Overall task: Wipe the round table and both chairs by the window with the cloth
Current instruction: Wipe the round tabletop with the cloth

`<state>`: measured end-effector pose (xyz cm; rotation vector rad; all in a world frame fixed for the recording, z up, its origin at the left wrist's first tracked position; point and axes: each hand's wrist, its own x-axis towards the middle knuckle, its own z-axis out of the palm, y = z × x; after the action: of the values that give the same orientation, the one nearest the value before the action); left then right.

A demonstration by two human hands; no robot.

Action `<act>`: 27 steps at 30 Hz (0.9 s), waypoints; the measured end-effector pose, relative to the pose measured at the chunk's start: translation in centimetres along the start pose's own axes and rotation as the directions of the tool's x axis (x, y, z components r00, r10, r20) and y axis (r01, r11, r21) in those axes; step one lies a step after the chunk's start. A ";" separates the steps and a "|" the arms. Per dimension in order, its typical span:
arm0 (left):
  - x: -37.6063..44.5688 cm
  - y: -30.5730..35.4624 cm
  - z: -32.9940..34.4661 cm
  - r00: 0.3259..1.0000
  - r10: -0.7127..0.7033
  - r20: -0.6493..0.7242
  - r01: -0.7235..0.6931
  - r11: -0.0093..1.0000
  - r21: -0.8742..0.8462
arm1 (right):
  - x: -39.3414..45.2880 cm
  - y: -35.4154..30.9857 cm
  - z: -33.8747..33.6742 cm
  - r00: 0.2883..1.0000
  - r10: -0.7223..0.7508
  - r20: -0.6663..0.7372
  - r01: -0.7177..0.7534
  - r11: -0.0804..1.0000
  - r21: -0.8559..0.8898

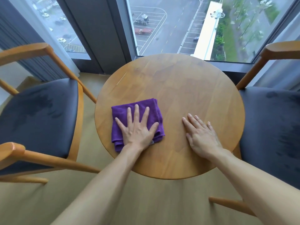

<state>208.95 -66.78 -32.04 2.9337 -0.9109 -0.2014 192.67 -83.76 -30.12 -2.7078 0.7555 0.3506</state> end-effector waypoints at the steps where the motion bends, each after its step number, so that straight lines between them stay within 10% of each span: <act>1: -0.9 1.7 0.3 0.996 0.088 0.005 -0.088 0.996 0.024 | 0.0 0.0 0.2 1.000 0.000 -0.012 0.000 1.000 -0.006; 8: -3.5 -2.6 0.7 0.885 0.465 0.007 -0.464 0.883 0.070 | -0.7 0.4 2.0 0.991 -0.002 -0.133 -0.006 0.998 -0.056; 22: 10.3 -6.1 -2.1 0.965 -0.259 0.033 0.260 0.965 -0.029 | -0.5 -0.7 2.0 0.990 0.066 -0.124 -0.075 0.995 -0.068; 27: 9.9 0.8 -1.4 0.992 -0.118 0.049 0.119 0.993 -0.016 | 0.0 -1.7 2.5 0.984 0.128 -0.127 -0.137 0.989 -0.064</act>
<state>216.83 -73.04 -31.60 2.9799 -0.7361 -0.2865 193.24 -81.48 -32.07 -2.7746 0.9787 0.2469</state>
